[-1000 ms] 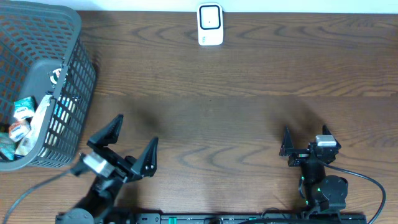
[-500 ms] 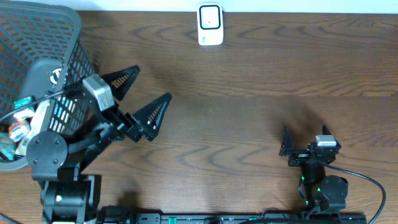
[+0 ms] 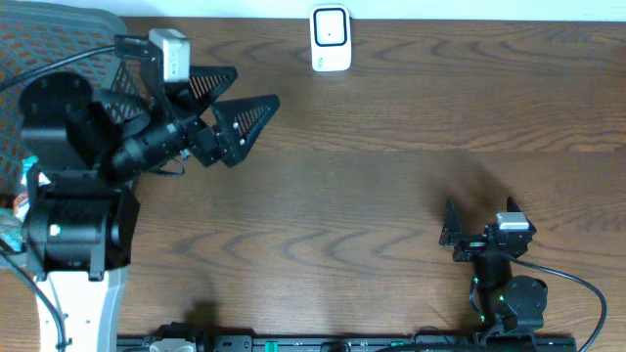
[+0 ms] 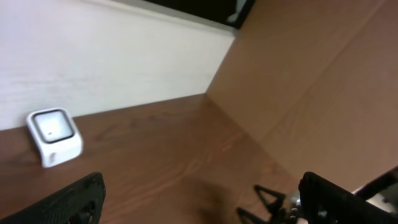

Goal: Scan the item barcode
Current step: 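Raise the left gripper and move it over the grey basket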

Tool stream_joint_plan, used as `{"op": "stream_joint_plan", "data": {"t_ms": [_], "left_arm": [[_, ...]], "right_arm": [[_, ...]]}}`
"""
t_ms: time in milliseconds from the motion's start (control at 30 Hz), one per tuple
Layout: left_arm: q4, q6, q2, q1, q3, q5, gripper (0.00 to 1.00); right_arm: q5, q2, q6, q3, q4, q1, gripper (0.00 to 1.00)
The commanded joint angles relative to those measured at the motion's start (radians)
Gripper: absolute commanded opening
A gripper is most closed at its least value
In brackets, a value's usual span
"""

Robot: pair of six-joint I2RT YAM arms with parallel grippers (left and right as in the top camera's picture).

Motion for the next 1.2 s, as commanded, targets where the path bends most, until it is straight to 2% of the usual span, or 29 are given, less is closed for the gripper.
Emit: {"op": "stream_joint_plan", "data": {"t_ms": [0,67,100,267,367,500,567,667,800,967,1100,1167], "left_arm": [[0.001,0.136,-0.006,0.003,0.024,-0.177,0.98],[-0.004,0.223,-0.014,0.003,0.037,-0.338,0.98],[-0.047,0.288,-0.006,0.003,0.072,-0.466,0.98],[-0.248,0.402,0.072,0.003,0.229,-0.708,0.98],[-0.377,0.479,0.163,0.011,0.359,-0.940,0.98],[-0.528,0.523,0.307,0.113,0.496,-1.175,0.97],[-0.562,0.513,0.359,0.212,0.498,-1.188,0.98],[-0.597,0.382,0.431,0.369,0.497,-1.186,0.98],[-0.601,0.240,0.480,0.494,0.488,-1.176,0.98],[-0.656,0.249,0.484,0.548,0.482,-1.176,0.98],[-0.714,0.352,0.514,0.601,0.412,-1.176,0.98],[-0.714,0.354,0.536,0.633,0.346,-1.176,0.98]], "right_arm": [[0.001,-0.004,0.011,-0.003,-0.003,0.003,0.99],[0.001,-0.004,0.011,-0.003,-0.003,0.003,0.99],[0.001,-0.004,0.011,-0.003,-0.003,0.003,0.99],[0.001,-0.004,0.011,-0.003,-0.003,0.003,0.99],[0.001,-0.004,0.011,-0.003,-0.003,0.003,0.99],[0.001,-0.004,0.011,-0.003,-0.003,0.003,0.99],[0.001,-0.004,0.011,-0.003,-0.003,0.003,0.99],[0.001,-0.004,0.011,-0.003,-0.003,0.003,0.99],[0.001,-0.004,0.011,-0.003,-0.003,0.003,0.99],[0.001,-0.004,0.011,-0.003,-0.003,0.003,0.99],[0.001,-0.004,0.011,-0.003,-0.003,0.003,0.99],[0.001,-0.004,0.011,-0.003,-0.003,0.003,0.99]]}}
